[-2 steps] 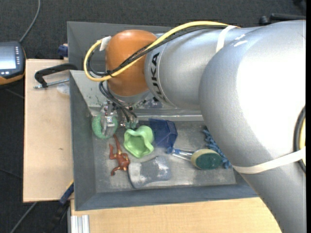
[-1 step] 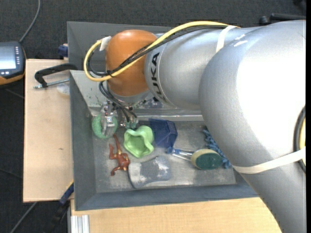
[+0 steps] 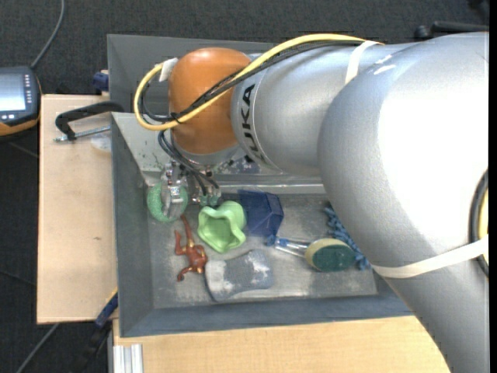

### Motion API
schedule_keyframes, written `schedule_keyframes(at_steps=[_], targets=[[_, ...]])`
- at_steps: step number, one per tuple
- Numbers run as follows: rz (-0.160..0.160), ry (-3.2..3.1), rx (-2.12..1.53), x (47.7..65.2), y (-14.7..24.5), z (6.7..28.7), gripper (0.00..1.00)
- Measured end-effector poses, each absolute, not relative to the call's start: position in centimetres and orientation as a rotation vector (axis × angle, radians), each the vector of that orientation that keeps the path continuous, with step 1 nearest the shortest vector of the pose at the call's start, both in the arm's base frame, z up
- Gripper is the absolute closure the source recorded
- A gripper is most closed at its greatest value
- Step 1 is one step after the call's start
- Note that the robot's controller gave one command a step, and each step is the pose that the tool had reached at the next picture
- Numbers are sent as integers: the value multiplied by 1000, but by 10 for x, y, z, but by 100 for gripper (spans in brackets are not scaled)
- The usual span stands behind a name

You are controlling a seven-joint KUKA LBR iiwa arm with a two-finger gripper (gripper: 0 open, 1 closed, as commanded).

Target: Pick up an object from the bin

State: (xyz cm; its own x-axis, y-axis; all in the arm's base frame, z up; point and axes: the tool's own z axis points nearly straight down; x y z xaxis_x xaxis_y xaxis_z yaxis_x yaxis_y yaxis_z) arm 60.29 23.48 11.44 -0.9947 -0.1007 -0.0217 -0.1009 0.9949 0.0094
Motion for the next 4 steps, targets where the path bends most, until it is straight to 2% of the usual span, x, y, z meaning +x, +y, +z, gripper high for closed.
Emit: schedule_keyframes(at_steps=[1,4], targets=[[21,3119,21,591,224,123,100],[21,3118,20,591,225,123,100]])
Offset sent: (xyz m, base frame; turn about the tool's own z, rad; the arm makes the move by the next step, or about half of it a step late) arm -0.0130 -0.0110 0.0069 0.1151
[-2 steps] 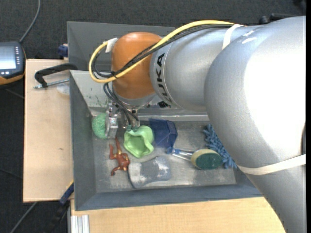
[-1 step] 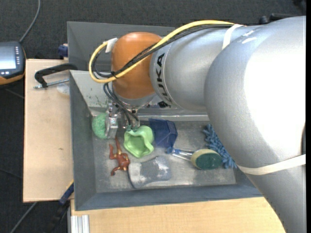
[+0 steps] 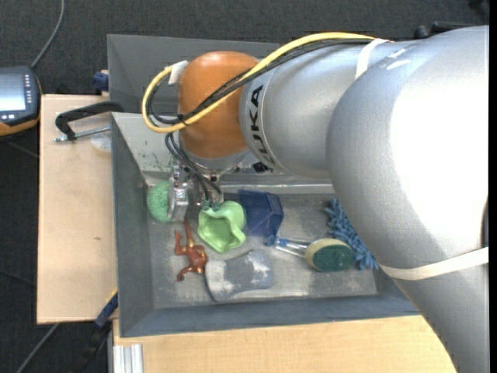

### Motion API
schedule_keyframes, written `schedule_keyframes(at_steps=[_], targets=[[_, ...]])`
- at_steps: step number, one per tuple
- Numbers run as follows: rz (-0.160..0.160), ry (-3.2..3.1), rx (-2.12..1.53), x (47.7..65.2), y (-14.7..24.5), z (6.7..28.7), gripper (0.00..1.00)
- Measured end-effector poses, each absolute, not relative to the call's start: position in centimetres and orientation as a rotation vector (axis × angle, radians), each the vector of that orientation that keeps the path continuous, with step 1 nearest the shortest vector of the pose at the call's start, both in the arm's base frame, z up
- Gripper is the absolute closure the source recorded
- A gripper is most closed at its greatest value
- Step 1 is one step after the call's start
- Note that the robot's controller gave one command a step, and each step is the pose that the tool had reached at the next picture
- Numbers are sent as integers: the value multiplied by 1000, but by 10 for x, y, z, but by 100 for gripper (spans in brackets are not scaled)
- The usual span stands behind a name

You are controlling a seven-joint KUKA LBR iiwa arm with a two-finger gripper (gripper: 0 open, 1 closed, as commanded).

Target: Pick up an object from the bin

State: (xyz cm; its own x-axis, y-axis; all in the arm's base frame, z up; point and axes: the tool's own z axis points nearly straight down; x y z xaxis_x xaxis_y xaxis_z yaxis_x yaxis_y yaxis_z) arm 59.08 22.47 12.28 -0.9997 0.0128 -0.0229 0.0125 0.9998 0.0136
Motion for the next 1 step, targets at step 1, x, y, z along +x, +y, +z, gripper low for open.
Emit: schedule_keyframes(at_steps=[1], targets=[[21,3118,19,591,225,123,100]])
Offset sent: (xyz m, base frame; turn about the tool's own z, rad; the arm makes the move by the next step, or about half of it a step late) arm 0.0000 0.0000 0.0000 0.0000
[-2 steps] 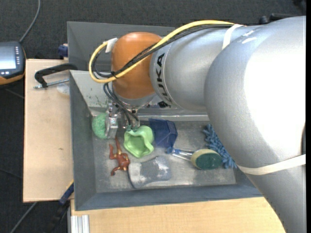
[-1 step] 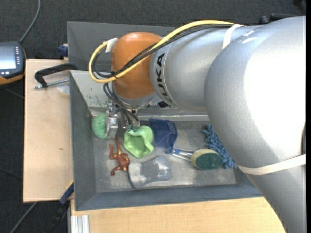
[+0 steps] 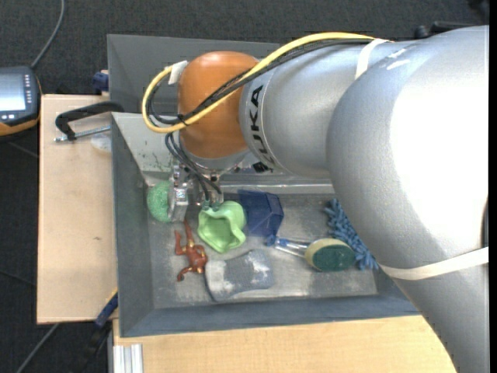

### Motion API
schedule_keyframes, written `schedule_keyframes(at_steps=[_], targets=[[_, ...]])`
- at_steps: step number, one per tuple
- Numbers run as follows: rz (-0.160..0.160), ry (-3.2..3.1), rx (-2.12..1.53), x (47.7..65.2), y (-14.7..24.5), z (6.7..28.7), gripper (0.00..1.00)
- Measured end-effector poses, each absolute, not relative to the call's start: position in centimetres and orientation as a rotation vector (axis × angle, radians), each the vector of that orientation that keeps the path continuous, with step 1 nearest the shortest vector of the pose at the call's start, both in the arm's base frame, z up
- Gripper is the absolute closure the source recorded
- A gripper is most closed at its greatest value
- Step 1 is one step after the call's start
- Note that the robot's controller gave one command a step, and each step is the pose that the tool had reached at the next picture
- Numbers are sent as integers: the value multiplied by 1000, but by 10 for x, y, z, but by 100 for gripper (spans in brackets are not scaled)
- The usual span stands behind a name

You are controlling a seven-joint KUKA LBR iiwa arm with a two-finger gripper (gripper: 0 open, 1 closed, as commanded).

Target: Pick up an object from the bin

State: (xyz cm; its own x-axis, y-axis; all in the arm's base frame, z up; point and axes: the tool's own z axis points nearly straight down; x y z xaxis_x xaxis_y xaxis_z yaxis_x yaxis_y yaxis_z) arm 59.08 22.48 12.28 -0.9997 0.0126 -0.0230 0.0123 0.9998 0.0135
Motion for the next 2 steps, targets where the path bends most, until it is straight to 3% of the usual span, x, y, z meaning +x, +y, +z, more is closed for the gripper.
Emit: schedule_keyframes(at_steps=[1,2], targets=[[21,3118,19,591,225,123,100],[22,3113,-51,563,199,174,100]])
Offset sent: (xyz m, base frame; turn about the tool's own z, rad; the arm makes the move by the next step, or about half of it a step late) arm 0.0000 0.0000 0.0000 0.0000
